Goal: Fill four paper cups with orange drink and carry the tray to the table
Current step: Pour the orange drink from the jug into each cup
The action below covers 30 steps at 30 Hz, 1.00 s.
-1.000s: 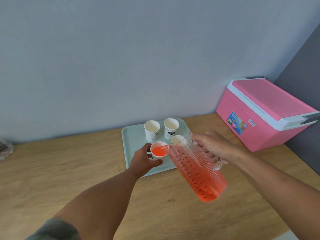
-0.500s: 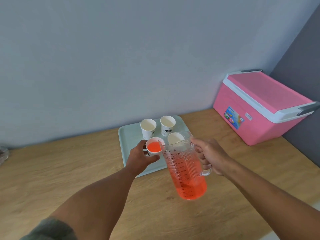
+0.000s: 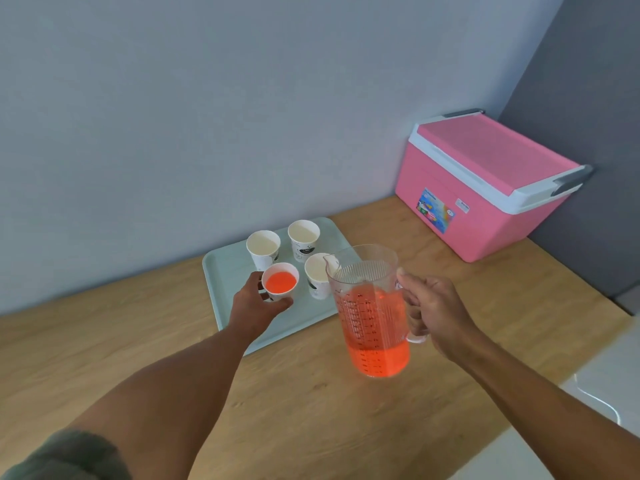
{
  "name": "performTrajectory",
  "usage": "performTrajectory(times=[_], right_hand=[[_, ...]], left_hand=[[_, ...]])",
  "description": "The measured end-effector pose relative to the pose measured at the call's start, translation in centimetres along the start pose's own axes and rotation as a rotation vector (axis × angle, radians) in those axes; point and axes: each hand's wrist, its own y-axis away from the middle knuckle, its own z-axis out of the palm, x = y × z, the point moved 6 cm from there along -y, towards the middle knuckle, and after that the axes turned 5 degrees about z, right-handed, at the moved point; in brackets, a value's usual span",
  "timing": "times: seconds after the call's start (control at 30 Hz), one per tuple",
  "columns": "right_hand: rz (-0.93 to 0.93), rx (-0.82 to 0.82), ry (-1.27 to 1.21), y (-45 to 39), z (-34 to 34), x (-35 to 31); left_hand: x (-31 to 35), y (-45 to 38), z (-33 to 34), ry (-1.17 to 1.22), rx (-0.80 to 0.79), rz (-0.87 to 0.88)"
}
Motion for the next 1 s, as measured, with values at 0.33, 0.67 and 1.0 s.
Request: performTrajectory(times=[0.33,0.67,1.0], right_hand=[[-0.029,0.042,0.022,0.8,-2.6,-0.1],[-0.01,0.03,0.078,0.4,-5.1,-0.4],[-0.011,0.0,0.1,-0.7,-8.3,-0.3]], left_hand=[[-0.4,1.1,0.8,-0.093,0.093,-0.085],[0.2,6.8,4.5,-0.112,0.245,-0.19],[5.0,5.2,12.2,0.08,0.246,-0.23]])
